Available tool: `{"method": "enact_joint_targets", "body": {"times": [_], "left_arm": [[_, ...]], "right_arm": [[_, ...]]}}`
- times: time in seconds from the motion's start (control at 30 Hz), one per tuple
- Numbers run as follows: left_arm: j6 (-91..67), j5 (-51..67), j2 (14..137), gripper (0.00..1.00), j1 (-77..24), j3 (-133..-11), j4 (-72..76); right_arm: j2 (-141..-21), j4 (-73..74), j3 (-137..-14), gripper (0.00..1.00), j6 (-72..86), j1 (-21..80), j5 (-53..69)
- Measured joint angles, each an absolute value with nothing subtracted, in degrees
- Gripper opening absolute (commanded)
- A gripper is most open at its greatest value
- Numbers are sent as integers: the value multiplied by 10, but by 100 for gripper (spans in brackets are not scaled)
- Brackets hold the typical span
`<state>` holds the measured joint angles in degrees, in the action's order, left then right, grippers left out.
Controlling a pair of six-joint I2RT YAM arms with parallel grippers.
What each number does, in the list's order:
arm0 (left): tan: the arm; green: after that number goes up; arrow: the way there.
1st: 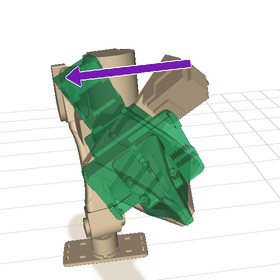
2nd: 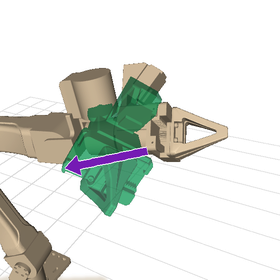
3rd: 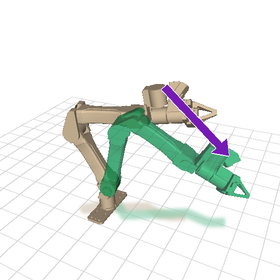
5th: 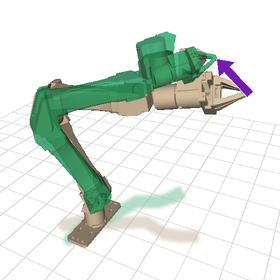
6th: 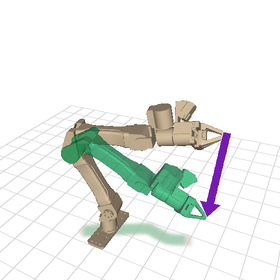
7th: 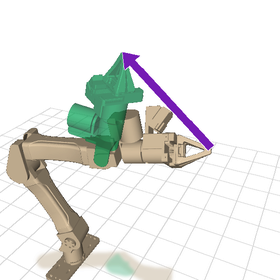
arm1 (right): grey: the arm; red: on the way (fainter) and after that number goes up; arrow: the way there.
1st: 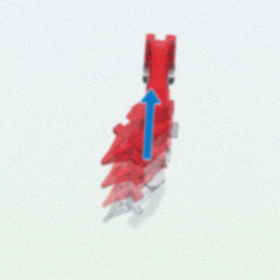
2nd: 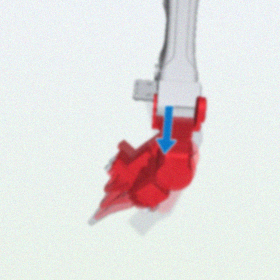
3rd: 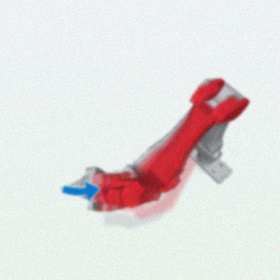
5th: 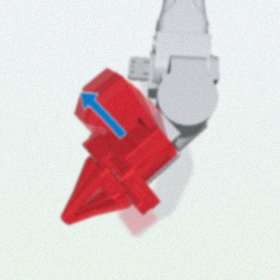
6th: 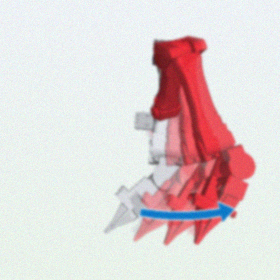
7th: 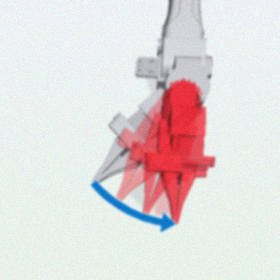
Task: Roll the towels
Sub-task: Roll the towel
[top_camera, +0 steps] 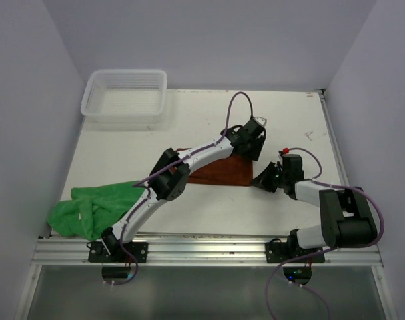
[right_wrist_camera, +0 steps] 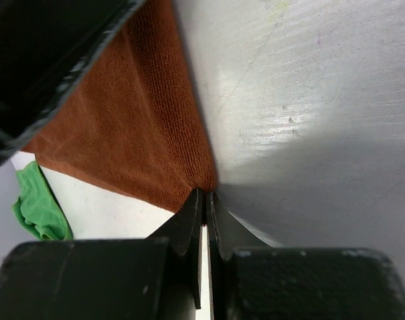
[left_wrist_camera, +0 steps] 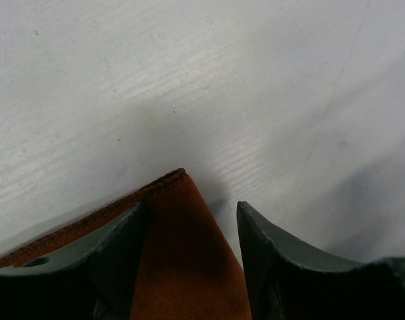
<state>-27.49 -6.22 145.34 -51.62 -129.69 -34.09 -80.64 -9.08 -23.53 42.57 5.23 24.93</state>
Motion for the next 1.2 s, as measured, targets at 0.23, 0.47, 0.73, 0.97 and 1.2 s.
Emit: {"method": "enact_joint_targets", "body": {"times": [0.23,0.47,0.73,0.97,1.2], "left_arm": [[-277,-78,1470,51,-516,-1304,-336],[-279,-95,1473,34,-514,-1307,-336],[-286,-92,1473,31,-509,-1304,-334],[-306,-55,1443,25,-493,-1244,-283],[-311,-11,1432,13,-474,-1221,-261]], "right_arm": [[-806,-90,-235,0,421,52,251],[-788,-69,-235,0,405,58,233],[-769,-25,-249,0,383,87,188],[-731,60,-286,0,353,132,104],[-705,129,-322,0,326,152,30]]}}
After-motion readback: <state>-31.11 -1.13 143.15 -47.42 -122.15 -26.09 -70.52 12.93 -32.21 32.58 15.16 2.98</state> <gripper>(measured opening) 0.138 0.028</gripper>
